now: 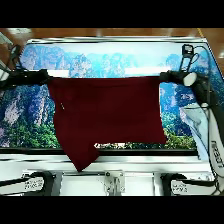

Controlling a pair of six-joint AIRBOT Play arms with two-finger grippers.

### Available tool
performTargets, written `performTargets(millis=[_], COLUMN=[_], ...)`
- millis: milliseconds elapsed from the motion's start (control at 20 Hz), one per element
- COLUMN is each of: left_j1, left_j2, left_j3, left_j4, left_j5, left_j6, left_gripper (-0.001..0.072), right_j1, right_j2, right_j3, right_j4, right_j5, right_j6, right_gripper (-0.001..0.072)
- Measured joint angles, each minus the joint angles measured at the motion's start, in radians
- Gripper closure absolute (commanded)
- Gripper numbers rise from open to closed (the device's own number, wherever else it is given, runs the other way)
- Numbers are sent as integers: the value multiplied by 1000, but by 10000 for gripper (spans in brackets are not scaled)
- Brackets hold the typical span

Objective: Fold the shirts.

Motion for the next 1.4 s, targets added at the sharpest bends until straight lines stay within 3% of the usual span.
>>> performTargets(millis=[200, 500, 750, 1000, 1250, 1300, 1350, 1400], left_j1=[-43, -70, -47, -35, -57, -64, -68, -71], left_j2=[-123, -226, -227, -244, -278, -284, -289, -292], left_j3=[-3, -3, 50, 92, 90, 90, 89, 90], left_j4=[-44, -58, 25, 182, 245, 252, 255, 258], left_j5=[182, 232, 13, -312, -441, -452, -461, -468], left_j6=[66, 145, 148, 43, -35, -44, -58, -70], left_gripper=[666, 667, 668, 667, 665, 638, 485, 281], right_j1=[35, 39, -10, -70, -73, -71, -70, -68], right_j2=[-116, -201, -170, -157, -166, -167, -167, -167], right_j3=[-3, -3, -3, -3, -3, -3, -3, -3], right_j4=[46, 82, 84, 83, 83, 84, 86, 87], right_j5=[-241, -186, -2, 300, 426, 435, 441, 447], right_j6=[36, 61, 65, 68, 68, 68, 68, 68], right_gripper=[650, 650, 651, 650, 644, 601, 418, 196])
